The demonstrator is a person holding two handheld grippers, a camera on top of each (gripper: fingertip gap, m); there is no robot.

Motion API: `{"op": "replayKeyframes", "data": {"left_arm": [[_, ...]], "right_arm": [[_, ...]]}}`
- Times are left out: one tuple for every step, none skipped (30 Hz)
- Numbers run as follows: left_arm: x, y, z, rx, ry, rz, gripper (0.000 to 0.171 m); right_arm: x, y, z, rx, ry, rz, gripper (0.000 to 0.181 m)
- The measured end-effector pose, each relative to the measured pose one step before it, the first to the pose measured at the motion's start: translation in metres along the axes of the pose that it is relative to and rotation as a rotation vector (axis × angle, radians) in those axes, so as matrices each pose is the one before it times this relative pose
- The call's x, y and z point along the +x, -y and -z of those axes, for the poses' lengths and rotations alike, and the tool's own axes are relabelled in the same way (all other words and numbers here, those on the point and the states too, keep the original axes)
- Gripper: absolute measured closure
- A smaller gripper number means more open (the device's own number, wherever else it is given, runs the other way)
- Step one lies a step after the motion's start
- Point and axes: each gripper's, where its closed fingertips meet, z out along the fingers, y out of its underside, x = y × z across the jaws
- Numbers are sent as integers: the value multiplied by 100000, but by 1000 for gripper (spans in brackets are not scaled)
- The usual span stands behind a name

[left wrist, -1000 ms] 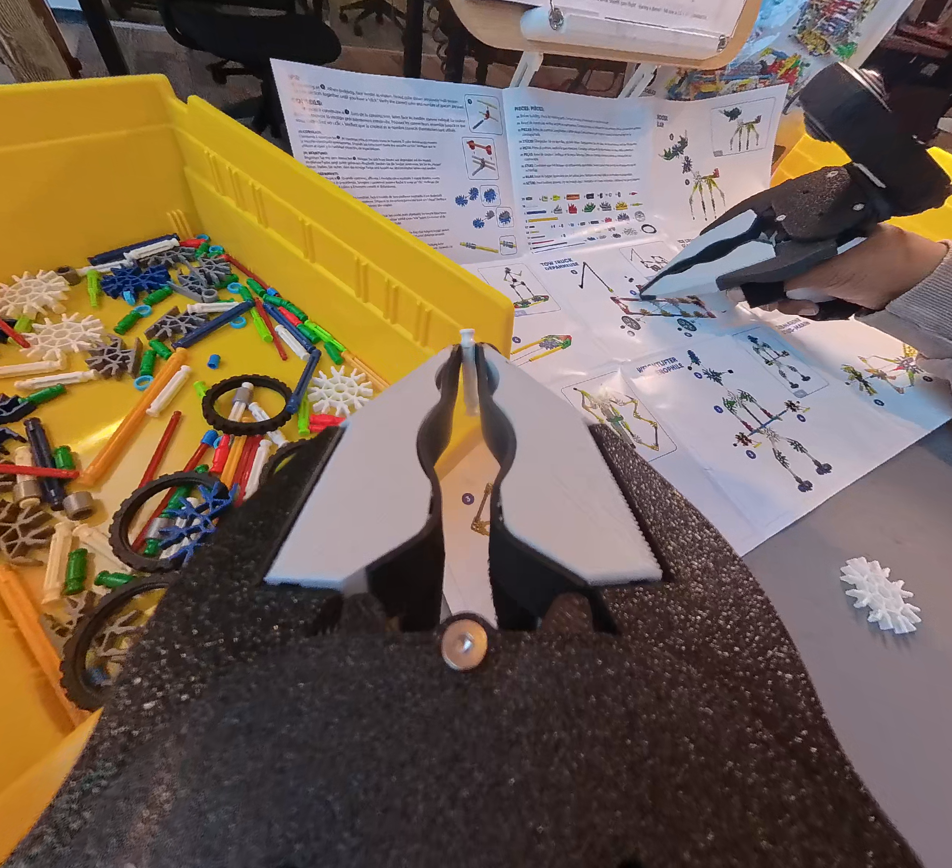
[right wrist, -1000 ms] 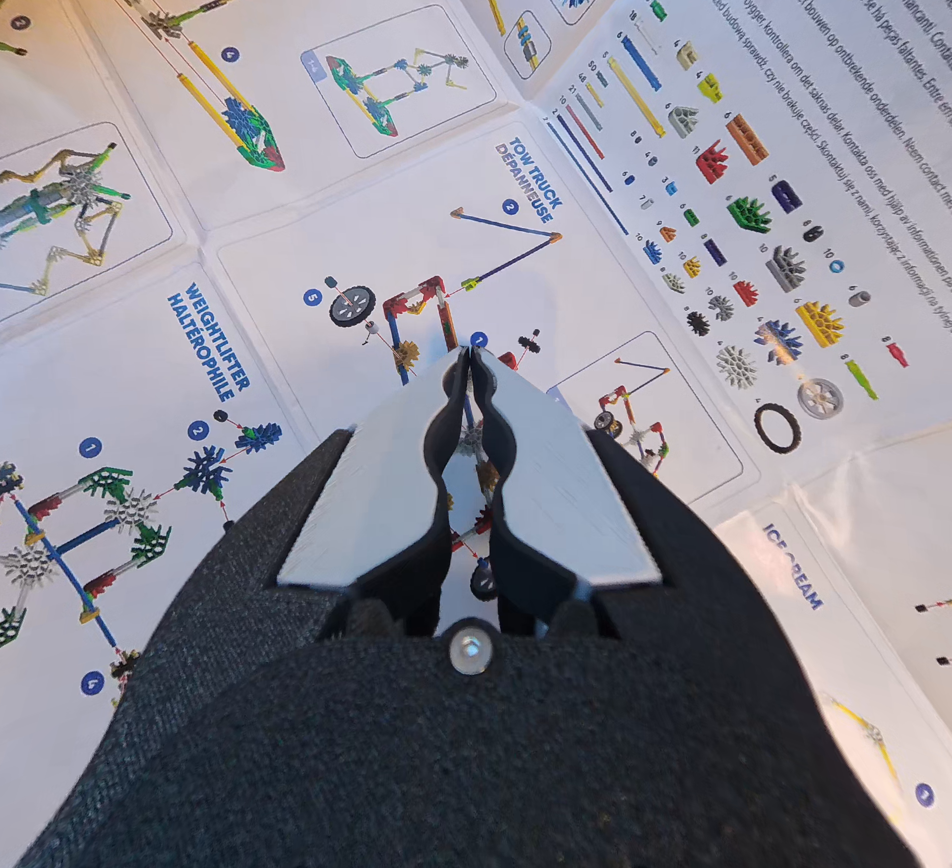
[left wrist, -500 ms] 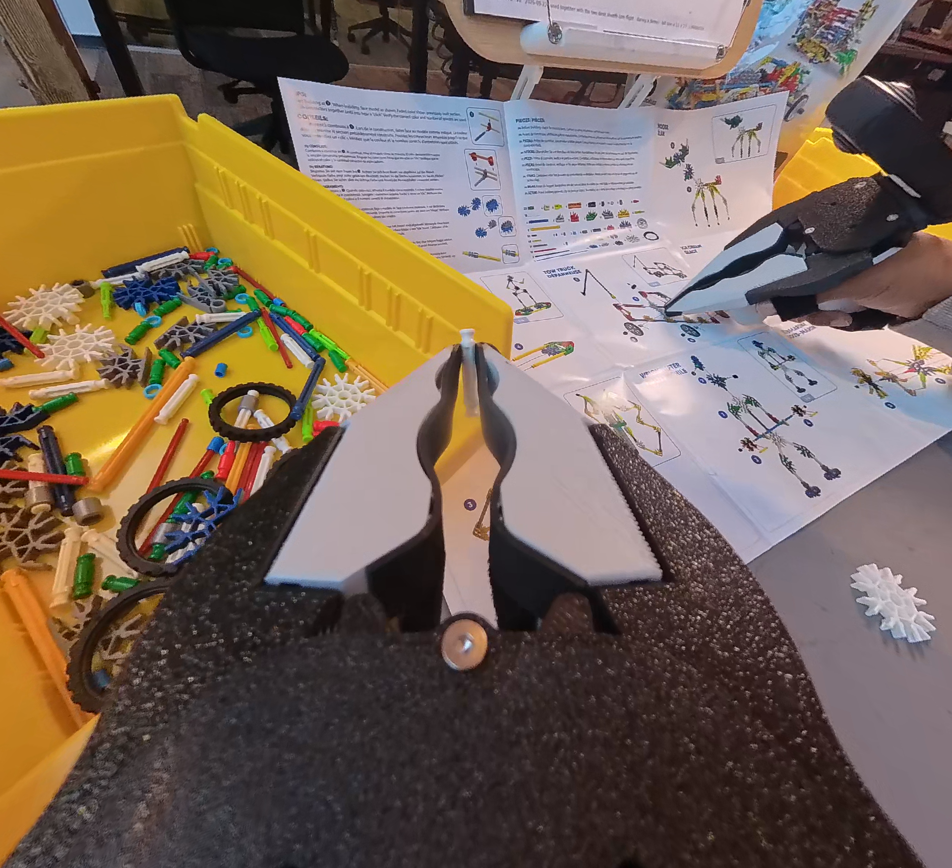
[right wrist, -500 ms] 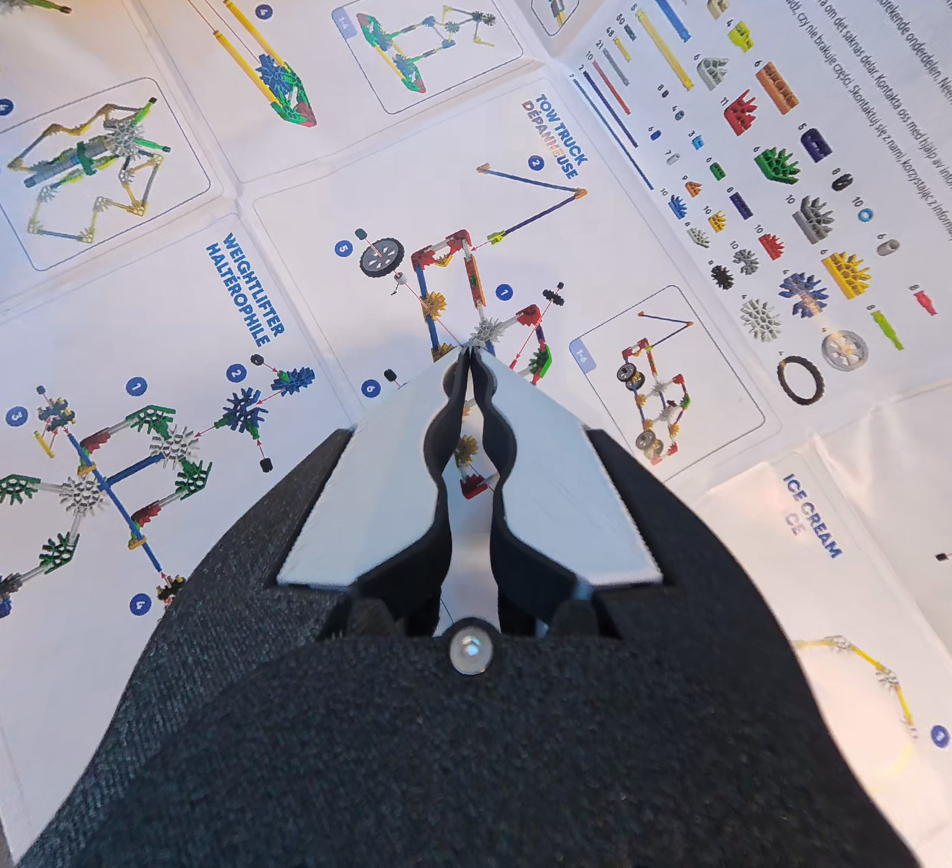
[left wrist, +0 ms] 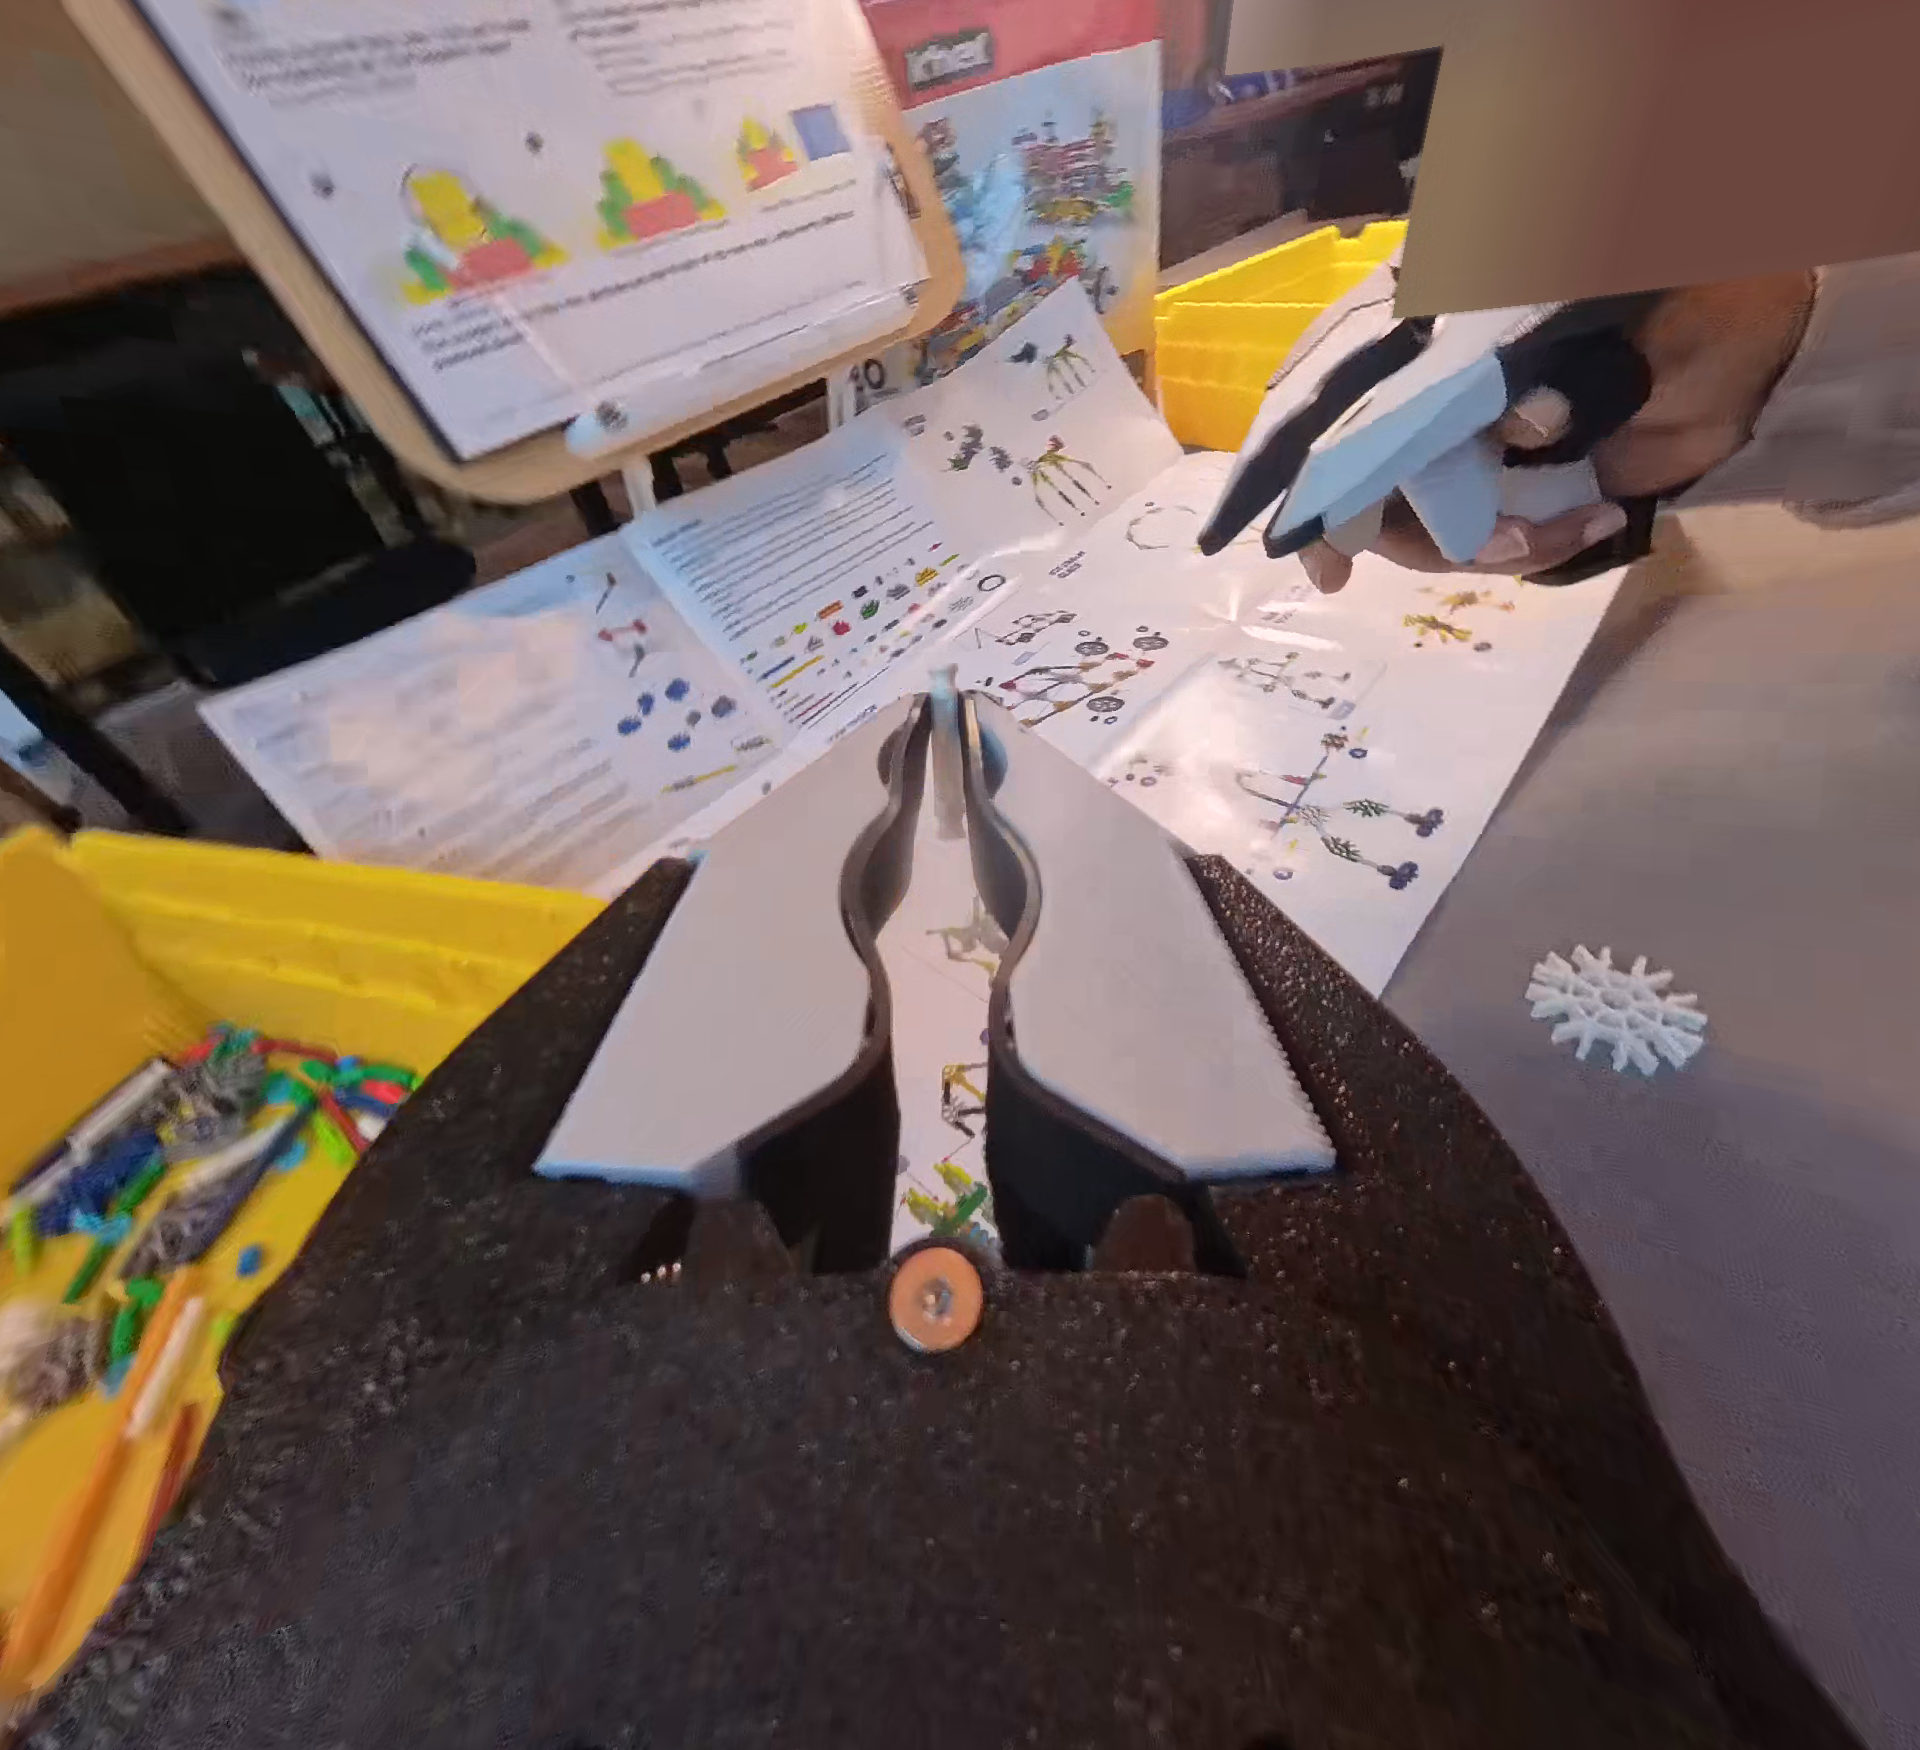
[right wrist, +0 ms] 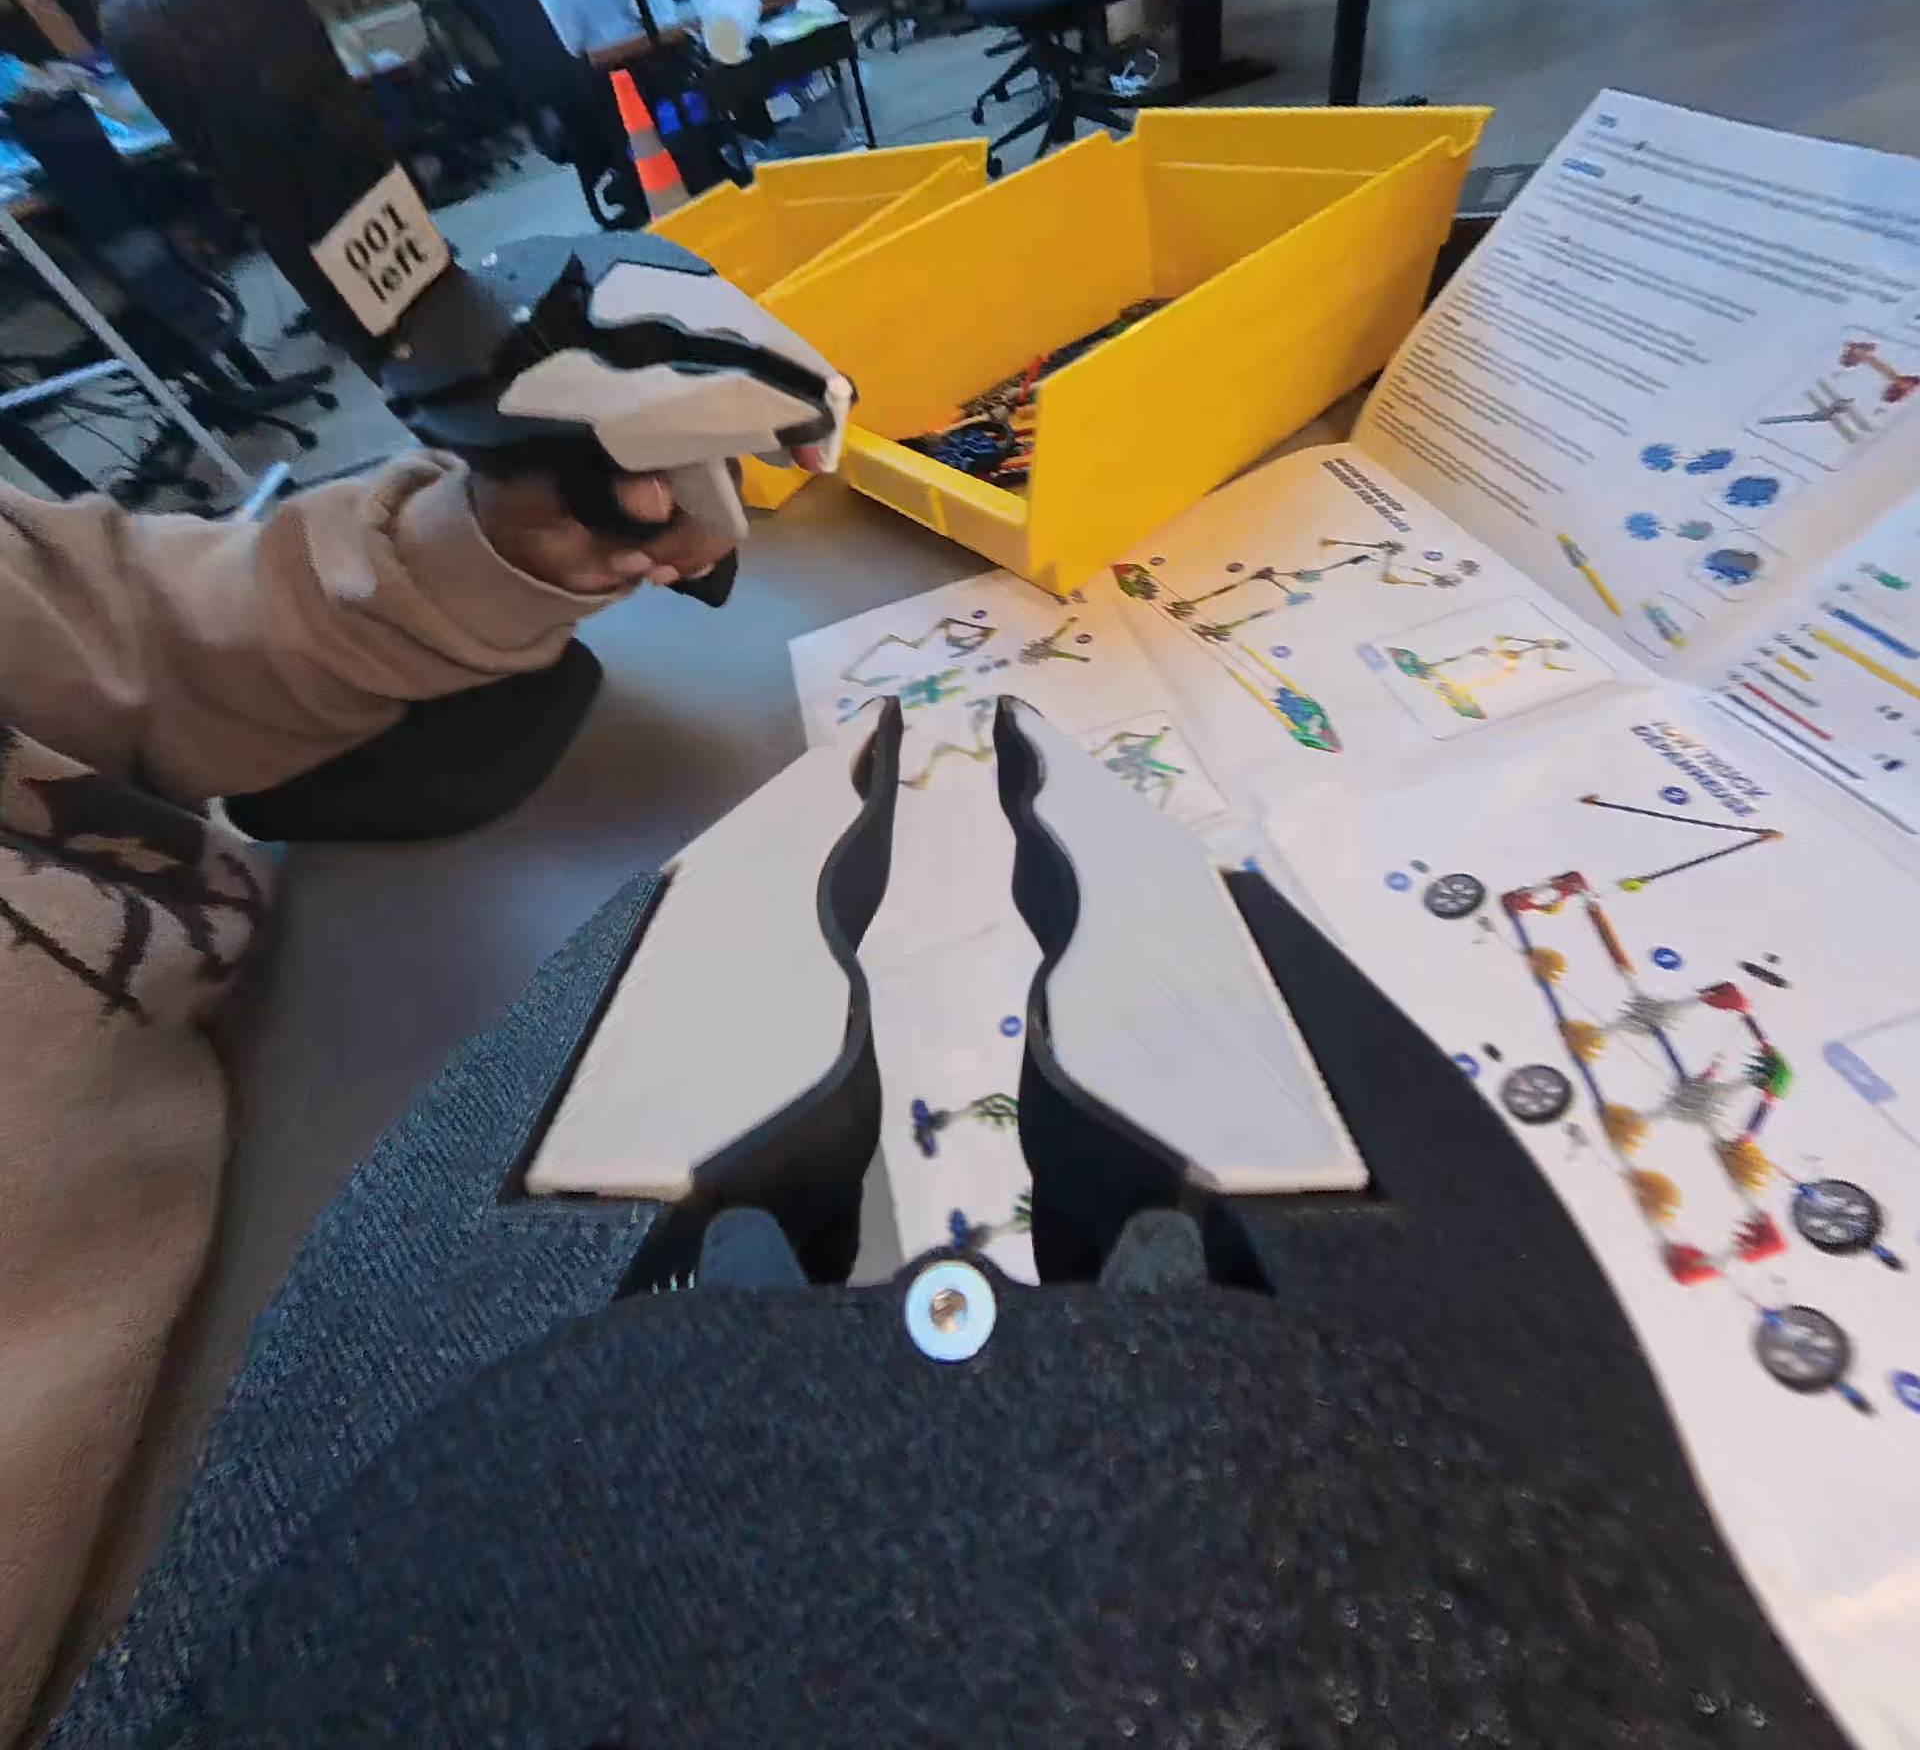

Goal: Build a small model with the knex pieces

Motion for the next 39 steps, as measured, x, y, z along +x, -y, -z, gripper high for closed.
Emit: {"op": "replayKeyframes", "data": {"left_arm": [[1089,455,-181,1032,-931,-7261,169],[1001,361,-239,506,-922,-5410,169],[972,304,-284,380,-1352,-3724,169],[995,246,-287,345,-1827,-2679,169],[965,135,-306,-239,-2131,-2455,169],[903,16,-312,-944,-2038,-2936,169],[750,17,-252,-1026,-1331,-3585,169],[617,108,-181,-529,-800,-3803,169],[551,133,-127,-478,-753,-3656,169],[456,66,-104,-828,-590,-3597,169],[380,25,-90,-955,-266,-3723,169],[314,56,-60,-636,60,-3446,169],[353,97,-58,-383,-504,-2700,169],[340,89,-56,-343,-796,-1925,169],[212,49,-54,-346,-156,-1484,169],[179,26,-33,-187,-277,-1136,169],[209,95,-16,253,-922,-176,169],[235,94,-32,357,-1303,560,168],[266,115,-28,713,-1398,714,168],[233,121,-33,1026,-1363,1261,168],[152,75,10,1250,-1502,2407,168],[-194,29,106,1415,-296,3162,163],[-669,-80,223,1001,1778,3211,153],[-793,-292,257,-368,1576,3428,148],[-935,-480,235,-1419,1864,4108,145],[-1113,-587,204,-1627,2875,4256,143],[-1124,-590,216,-1423,2979,3761,143],[-1151,-586,190,-1448,3201,3548,143],[-1229,-575,182,-1639,3745,3472,144],[-1136,-532,169,-1635,3330,3092,144],[-1117,-498,155,-1653,3313,2723,145],[-1087,-491,151,-1529,3365,2406,146],[-944,-457,136,-1265,2646,2124,146],[-930,-504,109,-1505,2712,2140,146],[-942,-565,56,-1805,3046,1916,147],[-924,-635,-5,-2216,2992,1551,147],[-900,-693,-49,-2647,2966,1431,148],[-841,-655,-56,-2621,2657,1513,148],[-775,-553,-45,-2296,2262,1587,147]], "right_arm": [[-1007,256,-56,1980,2069,-2997,163],[-878,241,-99,2169,1765,-2931,163],[-760,168,-132,1907,1336,-2612,163],[-663,30,-182,1105,1237,-2240,163],[-545,-127,-203,167,987,-1577,163],[-366,-282,-231,-702,362,-726,163],[-245,-341,-190,-920,-8,-133,161],[-152,-368,-163,-857,-248,-582,161],[-221,-454,-149,-1356,686,-1257,161],[-403,-390,-120,-813,1941,-1427,161],[-332,-163,-55,780,1475,-1525,162],[-132,-181,-33,448,558,-1507,162],[-130,-231,-22,-72,771,-917,162],[-54,-168,-3,233,429,-746,164],[-51,-125,46,320,528,-744,166],[173,-124,94,60,-716,-639,172],[16,-141,130,-200,405,3,174],[-76,-213,143,-816,1041,-562,175],[-85,-233,191,-1174,1009,-129,175],[-34,-239,293,-1360,488,630,176],[197,-241,450,-1609,-943,1179,176],[385,-438,624,-2753,-1800,1831,176],[325,-827,707,-4888,-767,1919,176],[113,-1507,676,-8294,979,1907,176],[-140,-1960,498,-9889,2419,2263,175],[-37,-1814,224,-8246,1207,2575,175],[42,-1462,-60,-6185,509,1523,176],[-230,-1160,-261,-4980,2392,-36,176],[-125,-696,-388,-2917,1938,-322,175],[31,-377,-403,-1621,1046,-670,175],[97,-301,-393,-1771,553,-1181,175],[121,-372,-349,-2710,-24,-535,175],[265,-347,-302,-2735,-1637,937,175],[286,-153,-223,-1785,-2082,989,175],[109,135,-91,-273,-1129,190,175],[232,130,-49,-208,-2284,901,174],[287,-21,-25,-853,-2730,1224,174],[79,-29,-9,-648,-1388,1117,172],[42,12,28,32,-1185,885,170]]}}
